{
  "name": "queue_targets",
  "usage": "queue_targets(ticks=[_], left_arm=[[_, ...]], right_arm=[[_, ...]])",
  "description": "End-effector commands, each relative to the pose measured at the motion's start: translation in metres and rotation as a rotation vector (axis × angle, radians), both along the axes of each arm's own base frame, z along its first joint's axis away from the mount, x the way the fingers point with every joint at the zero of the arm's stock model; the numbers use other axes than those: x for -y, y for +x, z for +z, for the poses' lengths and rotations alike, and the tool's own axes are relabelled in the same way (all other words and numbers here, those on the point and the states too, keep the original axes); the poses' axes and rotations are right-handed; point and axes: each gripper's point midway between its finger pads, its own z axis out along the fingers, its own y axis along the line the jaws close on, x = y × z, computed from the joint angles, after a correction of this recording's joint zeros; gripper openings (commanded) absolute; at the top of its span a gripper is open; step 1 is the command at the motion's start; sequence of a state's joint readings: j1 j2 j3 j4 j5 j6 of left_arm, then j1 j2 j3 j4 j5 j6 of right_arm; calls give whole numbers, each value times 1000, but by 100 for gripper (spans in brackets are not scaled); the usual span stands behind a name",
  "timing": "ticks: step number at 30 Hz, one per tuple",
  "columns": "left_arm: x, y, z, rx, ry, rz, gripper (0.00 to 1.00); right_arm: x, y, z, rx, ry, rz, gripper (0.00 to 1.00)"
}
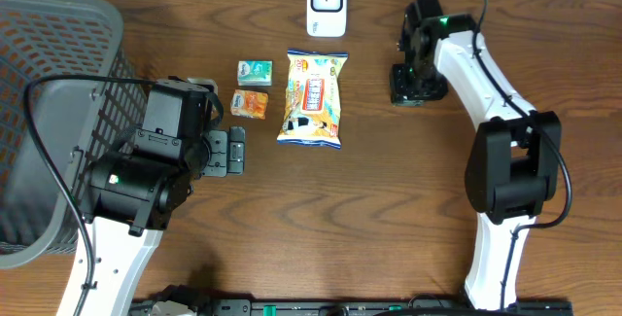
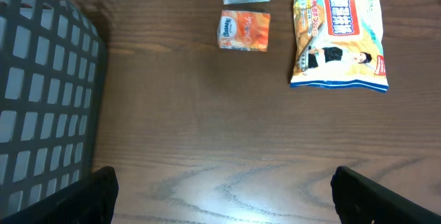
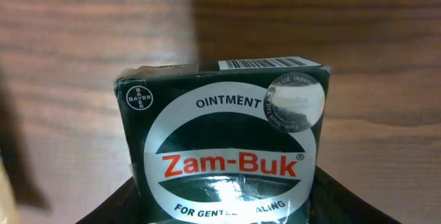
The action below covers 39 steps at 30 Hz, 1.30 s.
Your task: Scan the item barcode
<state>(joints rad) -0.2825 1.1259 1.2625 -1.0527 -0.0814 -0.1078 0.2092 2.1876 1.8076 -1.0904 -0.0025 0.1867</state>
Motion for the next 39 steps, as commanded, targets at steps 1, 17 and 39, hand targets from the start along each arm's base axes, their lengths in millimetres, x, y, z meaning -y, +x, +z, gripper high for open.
queue_targets(ticks=[1, 17, 39], left_arm=[[-1, 1, 3, 6, 4, 2, 98], [-1, 1, 3, 6, 4, 2, 98], [-1, 1, 3, 6, 4, 2, 98]], right_arm=[[5, -5, -19, -5, -89, -88, 54], [-50, -14, -21, 99, -252, 37, 76], [-55, 1, -33, 181, -194, -71, 1]])
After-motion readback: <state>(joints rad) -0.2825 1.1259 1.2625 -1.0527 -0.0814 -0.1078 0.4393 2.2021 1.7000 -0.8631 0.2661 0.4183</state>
